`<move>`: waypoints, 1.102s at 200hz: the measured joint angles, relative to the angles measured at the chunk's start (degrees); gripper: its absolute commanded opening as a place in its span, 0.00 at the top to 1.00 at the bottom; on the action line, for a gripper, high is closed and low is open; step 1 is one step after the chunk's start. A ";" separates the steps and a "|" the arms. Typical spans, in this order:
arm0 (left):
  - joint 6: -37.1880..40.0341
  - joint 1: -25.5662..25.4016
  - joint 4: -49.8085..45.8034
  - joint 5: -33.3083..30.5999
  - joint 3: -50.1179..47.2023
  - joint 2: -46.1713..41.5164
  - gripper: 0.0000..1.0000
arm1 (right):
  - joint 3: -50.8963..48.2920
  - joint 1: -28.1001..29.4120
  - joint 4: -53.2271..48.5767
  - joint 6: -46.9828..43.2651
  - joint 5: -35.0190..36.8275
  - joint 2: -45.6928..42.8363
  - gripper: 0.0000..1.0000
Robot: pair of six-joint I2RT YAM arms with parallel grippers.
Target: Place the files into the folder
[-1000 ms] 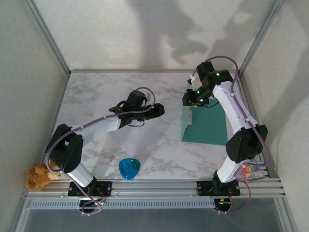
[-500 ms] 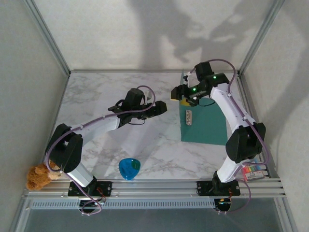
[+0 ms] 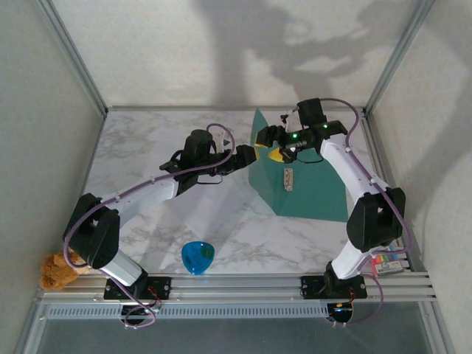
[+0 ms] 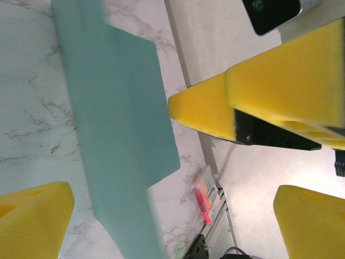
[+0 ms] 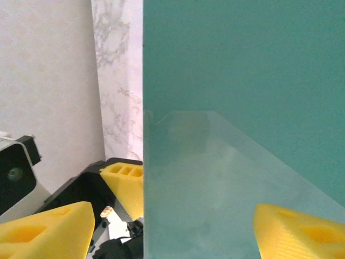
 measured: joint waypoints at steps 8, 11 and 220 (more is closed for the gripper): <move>-0.20 0.00 0.11 0.09 -0.04 0.02 0.14 | -0.48 -0.13 0.48 0.17 0.00 -0.59 0.22; -0.24 0.00 0.15 0.13 -0.09 0.04 0.15 | -0.74 -0.15 0.70 0.15 0.00 -0.81 0.22; 0.92 3.61 -2.45 -7.43 -4.85 5.46 0.81 | -20.11 -5.95 3.39 -1.77 0.11 -11.91 0.24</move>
